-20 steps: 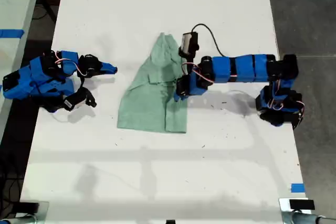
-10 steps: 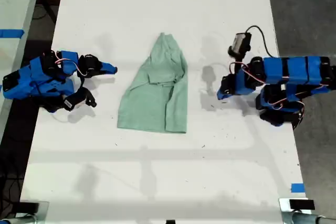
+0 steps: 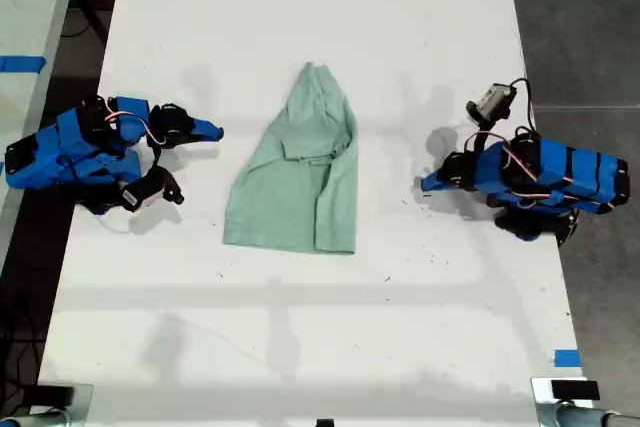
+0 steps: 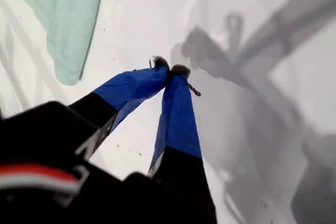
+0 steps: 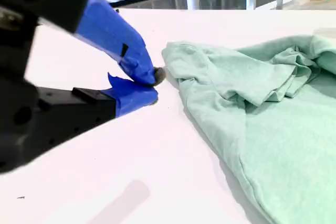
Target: Fold t shirt
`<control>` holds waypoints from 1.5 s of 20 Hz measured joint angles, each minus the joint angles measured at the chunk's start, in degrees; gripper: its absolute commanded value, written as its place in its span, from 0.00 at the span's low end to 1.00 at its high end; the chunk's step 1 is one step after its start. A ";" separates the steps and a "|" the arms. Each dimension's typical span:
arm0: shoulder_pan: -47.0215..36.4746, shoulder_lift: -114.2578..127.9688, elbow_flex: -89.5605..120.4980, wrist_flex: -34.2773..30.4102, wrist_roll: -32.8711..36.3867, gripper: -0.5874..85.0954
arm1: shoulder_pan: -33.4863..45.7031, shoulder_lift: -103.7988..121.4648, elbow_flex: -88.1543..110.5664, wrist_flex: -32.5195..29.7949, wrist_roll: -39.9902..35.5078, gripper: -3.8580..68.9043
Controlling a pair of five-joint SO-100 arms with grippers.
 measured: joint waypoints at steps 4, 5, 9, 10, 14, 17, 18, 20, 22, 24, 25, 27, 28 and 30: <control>0.00 0.00 0.00 0.00 0.00 0.01 | 0.00 0.79 0.26 0.18 0.00 0.08; 0.00 0.00 0.00 0.00 0.00 0.01 | 0.00 0.79 0.26 0.18 0.00 0.08; 0.00 0.00 0.00 0.00 0.00 0.01 | 0.44 0.79 0.26 0.26 0.00 0.08; 0.00 0.00 0.00 0.00 0.00 0.01 | 0.79 0.79 0.35 0.35 0.00 0.08; 0.00 0.00 0.09 0.00 0.00 0.01 | 1.67 0.79 0.44 0.35 0.62 0.08; 0.00 0.00 0.09 0.00 0.00 0.01 | 2.11 0.79 0.44 0.35 1.23 0.08; 0.00 0.00 0.09 0.00 0.00 0.01 | 2.20 0.79 0.44 0.35 1.41 0.08; 0.00 0.00 0.09 0.00 0.00 0.01 | 2.46 0.79 0.53 0.35 1.41 0.08; 0.00 0.00 0.09 0.00 0.00 0.01 | 2.46 0.79 0.62 0.35 1.41 0.08; 0.00 0.00 0.09 0.00 0.00 0.01 | 2.55 0.79 0.70 0.35 1.41 0.08; 0.00 0.00 0.09 0.00 0.00 0.01 | 2.64 0.79 0.70 0.35 1.41 0.08; 0.00 0.00 0.09 0.00 0.00 0.01 | 2.64 0.79 0.70 0.35 1.41 0.08; 0.00 0.00 0.09 0.00 0.00 0.01 | 2.64 0.79 0.70 0.35 1.41 0.08; 0.00 0.00 0.09 0.00 0.00 0.01 | 2.72 0.79 0.70 0.35 1.41 0.08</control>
